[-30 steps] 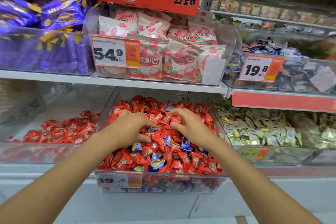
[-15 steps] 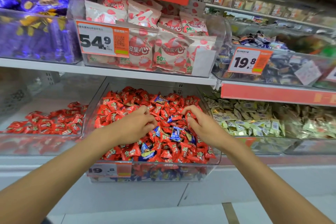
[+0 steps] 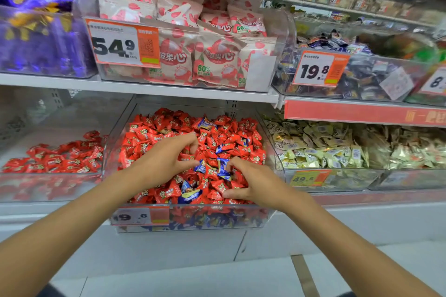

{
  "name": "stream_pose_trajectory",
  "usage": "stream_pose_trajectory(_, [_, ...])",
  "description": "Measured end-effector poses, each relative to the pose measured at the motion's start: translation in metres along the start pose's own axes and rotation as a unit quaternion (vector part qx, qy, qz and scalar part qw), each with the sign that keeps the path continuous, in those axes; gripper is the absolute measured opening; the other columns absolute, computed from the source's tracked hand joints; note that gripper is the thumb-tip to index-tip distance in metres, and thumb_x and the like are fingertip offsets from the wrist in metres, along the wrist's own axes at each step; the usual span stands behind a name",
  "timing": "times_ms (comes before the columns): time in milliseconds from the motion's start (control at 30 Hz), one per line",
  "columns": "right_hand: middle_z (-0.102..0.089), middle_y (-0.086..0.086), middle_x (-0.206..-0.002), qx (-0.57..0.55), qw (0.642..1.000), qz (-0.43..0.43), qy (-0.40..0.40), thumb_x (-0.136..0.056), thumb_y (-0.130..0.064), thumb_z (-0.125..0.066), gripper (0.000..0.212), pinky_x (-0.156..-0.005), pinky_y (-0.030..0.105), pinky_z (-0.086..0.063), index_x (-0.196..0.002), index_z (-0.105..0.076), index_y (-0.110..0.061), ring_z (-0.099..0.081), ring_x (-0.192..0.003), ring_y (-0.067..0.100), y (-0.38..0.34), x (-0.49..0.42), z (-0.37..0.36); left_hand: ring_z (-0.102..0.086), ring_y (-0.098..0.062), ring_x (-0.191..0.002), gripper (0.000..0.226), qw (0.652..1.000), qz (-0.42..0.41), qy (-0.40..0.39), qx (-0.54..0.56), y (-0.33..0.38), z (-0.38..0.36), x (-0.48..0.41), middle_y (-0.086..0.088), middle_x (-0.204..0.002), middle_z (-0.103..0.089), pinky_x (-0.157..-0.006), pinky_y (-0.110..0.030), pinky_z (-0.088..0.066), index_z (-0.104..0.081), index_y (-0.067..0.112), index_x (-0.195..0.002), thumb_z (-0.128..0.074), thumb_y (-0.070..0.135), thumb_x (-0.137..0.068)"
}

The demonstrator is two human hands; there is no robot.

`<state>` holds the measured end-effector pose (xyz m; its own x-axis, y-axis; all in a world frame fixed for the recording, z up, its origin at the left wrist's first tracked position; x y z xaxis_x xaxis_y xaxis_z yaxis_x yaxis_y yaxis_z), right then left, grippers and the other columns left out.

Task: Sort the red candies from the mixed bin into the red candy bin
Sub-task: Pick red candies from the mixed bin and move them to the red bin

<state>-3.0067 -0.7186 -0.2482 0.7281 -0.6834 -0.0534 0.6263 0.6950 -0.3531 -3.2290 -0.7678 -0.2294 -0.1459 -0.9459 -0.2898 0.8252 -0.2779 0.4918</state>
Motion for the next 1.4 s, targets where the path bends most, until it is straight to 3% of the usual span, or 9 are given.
stream_pose_trajectory(133, [-0.047, -0.008, -0.066, -0.074, 0.997, -0.016, 0.003, -0.084, -0.037, -0.070, 0.028, -0.058, 0.031, -0.034, -0.096, -0.048, -0.025, -0.041, -0.059, 0.009, 0.003, -0.004, -0.001, -0.052, -0.004, -0.105, 0.033, 0.999, 0.005, -0.032, 0.029, 0.009, -0.002, 0.003, 0.018, -0.114, -0.053, -0.094, -0.024, -0.039, -0.053, 0.043, -0.114, -0.057, 0.018, -0.093])
stream_pose_trajectory(267, [-0.053, -0.005, -0.071, -0.143, 0.988, -0.028, 0.049, -0.088, -0.028, -0.066, 0.023, -0.055, 0.031, -0.038, -0.084, -0.044, -0.032, -0.044, -0.056, 0.008, 0.012, -0.002, 0.019, -0.050, -0.010, -0.099, 0.031, 0.997, 0.029, -0.063, 0.036, 0.016, -0.007, 0.000, 0.011, -0.102, -0.048, -0.093, -0.029, -0.041, -0.062, 0.038, -0.102, -0.050, 0.010, -0.096])
stream_pose_trajectory(433, [-0.051, 0.010, -0.075, -0.181, 0.976, -0.036, 0.115, -0.094, -0.023, -0.058, 0.011, -0.050, 0.026, -0.031, -0.095, -0.048, -0.028, -0.033, -0.051, 0.009, 0.018, -0.004, 0.036, -0.049, -0.009, -0.094, 0.016, 0.999, 0.049, -0.001, 0.000, 0.010, -0.006, -0.015, 0.010, -0.100, -0.047, -0.093, -0.032, -0.042, -0.064, 0.032, -0.105, -0.058, 0.024, -0.093])
stream_pose_trajectory(600, [-0.045, -0.009, -0.067, -0.156, 0.968, -0.041, 0.190, -0.097, -0.018, -0.053, 0.006, -0.046, 0.012, -0.030, -0.103, -0.053, -0.020, -0.037, -0.047, 0.001, 0.019, -0.031, 0.040, -0.049, -0.017, -0.114, 0.041, 0.995, 0.065, 0.028, -0.067, -0.003, -0.007, -0.042, 0.002, -0.123, -0.046, -0.095, -0.033, -0.043, -0.050, 0.033, -0.133, -0.057, 0.035, -0.092])
stream_pose_trajectory(733, [-0.053, -0.006, -0.088, -0.095, 0.969, -0.053, 0.222, -0.095, -0.024, -0.056, 0.012, -0.068, 0.023, -0.037, -0.105, -0.052, -0.018, -0.049, -0.076, 0.006, 0.026, -0.066, 0.034, -0.037, -0.027, -0.131, 0.065, 0.972, 0.069, -0.027, -0.224, -0.007, -0.019, -0.061, -0.006, -0.148, -0.031, -0.102, -0.041, -0.038, -0.022, 0.038, -0.148, -0.050, 0.053, -0.091])
stream_pose_trajectory(967, [-0.045, 0.009, -0.133, 0.031, 0.992, -0.091, 0.081, -0.078, -0.068, -0.057, 0.072, -0.105, 0.045, -0.036, -0.139, -0.037, -0.034, -0.040, -0.125, 0.029, 0.033, -0.092, 0.011, -0.057, -0.023, -0.106, 0.053, 0.959, 0.078, -0.043, -0.268, -0.027, -0.010, -0.062, -0.002, -0.122, -0.051, -0.077, -0.034, -0.046, -0.043, 0.034, -0.137, -0.058, 0.048, -0.088])
stream_pose_trajectory(1133, [-0.049, 0.005, -0.118, -0.008, 0.995, -0.059, 0.083, -0.088, -0.047, -0.061, 0.042, -0.092, 0.041, -0.044, -0.123, -0.046, -0.031, -0.049, -0.111, 0.027, 0.030, -0.093, 0.006, -0.055, -0.019, -0.098, 0.038, 0.984, 0.047, 0.010, -0.174, -0.024, -0.003, -0.054, 0.004, -0.114, -0.053, -0.074, -0.032, -0.045, -0.054, 0.026, -0.115, -0.064, 0.045, -0.083])
stream_pose_trajectory(1300, [-0.056, 0.002, -0.107, -0.091, 0.988, -0.028, 0.118, -0.090, -0.034, -0.062, 0.014, -0.087, 0.039, -0.043, -0.096, -0.050, -0.031, -0.053, -0.097, 0.021, 0.025, -0.085, 0.016, -0.051, -0.013, -0.066, 0.032, 0.988, 0.026, 0.072, -0.137, -0.011, 0.004, -0.043, 0.014, -0.074, -0.054, -0.056, -0.029, -0.033, -0.050, 0.024, -0.104, -0.064, 0.044, -0.084])
stream_pose_trajectory(1400, [-0.059, -0.003, -0.104, -0.159, 0.978, -0.012, 0.137, -0.090, -0.024, -0.064, 0.013, -0.089, 0.033, -0.041, -0.091, -0.051, -0.028, -0.053, -0.101, 0.015, 0.022, -0.076, 0.027, -0.061, -0.014, -0.103, 0.043, 0.992, 0.018, 0.070, -0.103, -0.007, 0.007, -0.039, 0.011, -0.116, -0.064, -0.081, -0.031, -0.048, -0.053, 0.033, -0.127, -0.063, 0.042, -0.086])
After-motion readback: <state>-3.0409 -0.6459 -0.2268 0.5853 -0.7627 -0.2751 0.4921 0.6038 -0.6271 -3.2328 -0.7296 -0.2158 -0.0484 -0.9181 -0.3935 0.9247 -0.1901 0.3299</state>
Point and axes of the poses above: each hand's wrist, its own x-axis away from the middle knuckle, its own z-axis out of the back of the hand, y = z × x, the point moved 2 cm from there along -x, towards the middle knuckle
